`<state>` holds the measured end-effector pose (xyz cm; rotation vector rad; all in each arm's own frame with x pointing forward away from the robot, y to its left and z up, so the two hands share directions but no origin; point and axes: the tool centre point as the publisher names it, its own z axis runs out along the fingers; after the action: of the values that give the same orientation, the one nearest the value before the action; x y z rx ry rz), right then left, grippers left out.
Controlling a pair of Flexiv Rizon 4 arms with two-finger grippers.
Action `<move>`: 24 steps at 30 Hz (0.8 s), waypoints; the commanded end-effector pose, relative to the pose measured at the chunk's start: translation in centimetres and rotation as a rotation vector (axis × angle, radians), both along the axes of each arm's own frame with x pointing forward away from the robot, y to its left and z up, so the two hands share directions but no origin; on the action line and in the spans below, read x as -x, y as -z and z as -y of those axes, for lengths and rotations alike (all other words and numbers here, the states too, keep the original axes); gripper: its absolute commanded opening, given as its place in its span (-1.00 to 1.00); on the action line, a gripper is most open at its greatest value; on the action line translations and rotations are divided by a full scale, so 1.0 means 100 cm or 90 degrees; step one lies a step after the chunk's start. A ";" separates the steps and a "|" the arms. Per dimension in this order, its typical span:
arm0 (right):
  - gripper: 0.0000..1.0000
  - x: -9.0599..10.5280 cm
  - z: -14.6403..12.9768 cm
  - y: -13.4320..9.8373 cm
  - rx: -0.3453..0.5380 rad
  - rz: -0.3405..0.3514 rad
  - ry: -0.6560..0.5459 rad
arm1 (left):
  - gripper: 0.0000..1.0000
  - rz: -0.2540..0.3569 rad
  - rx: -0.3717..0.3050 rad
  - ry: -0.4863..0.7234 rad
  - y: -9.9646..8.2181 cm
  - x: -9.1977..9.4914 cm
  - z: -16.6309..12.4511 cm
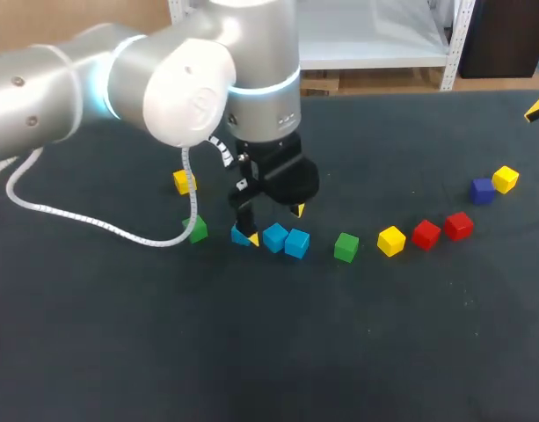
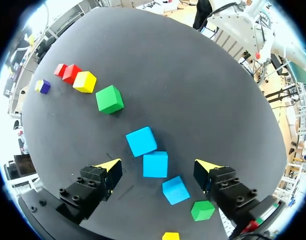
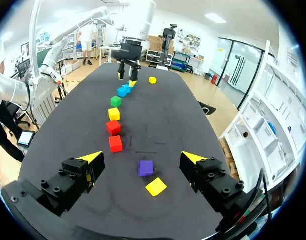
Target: Place the blue cubes, place green cubes on the blue cubes, place the yellow cubes on the green cubes, then place the red cubes on the yellow cubes, and place purple cube on the red cubes.
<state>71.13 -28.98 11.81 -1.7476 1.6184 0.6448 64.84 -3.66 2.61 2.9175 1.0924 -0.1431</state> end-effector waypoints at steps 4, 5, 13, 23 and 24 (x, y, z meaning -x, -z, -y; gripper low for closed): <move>1.00 0.002 0.000 0.000 0.000 0.002 0.002 | 0.84 -0.016 -0.012 -0.004 0.011 -0.008 0.003; 1.00 0.002 0.000 0.000 0.000 0.002 0.002 | 0.79 -0.016 -0.012 -0.005 0.012 -0.009 0.003; 1.00 0.002 0.000 0.000 0.000 0.002 0.002 | 0.14 -0.012 -0.016 -0.012 0.022 -0.012 0.001; 1.00 0.002 0.000 0.000 0.000 0.002 0.002 | 0.18 -0.007 -0.024 -0.024 0.031 -0.015 -0.010; 1.00 0.002 0.000 0.000 0.000 0.002 0.002 | 0.16 -0.007 -0.024 -0.026 0.031 -0.015 -0.010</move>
<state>71.13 -28.98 11.81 -1.7475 1.6184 0.6447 66.32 -2.65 -0.38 2.9305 1.1653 -0.1417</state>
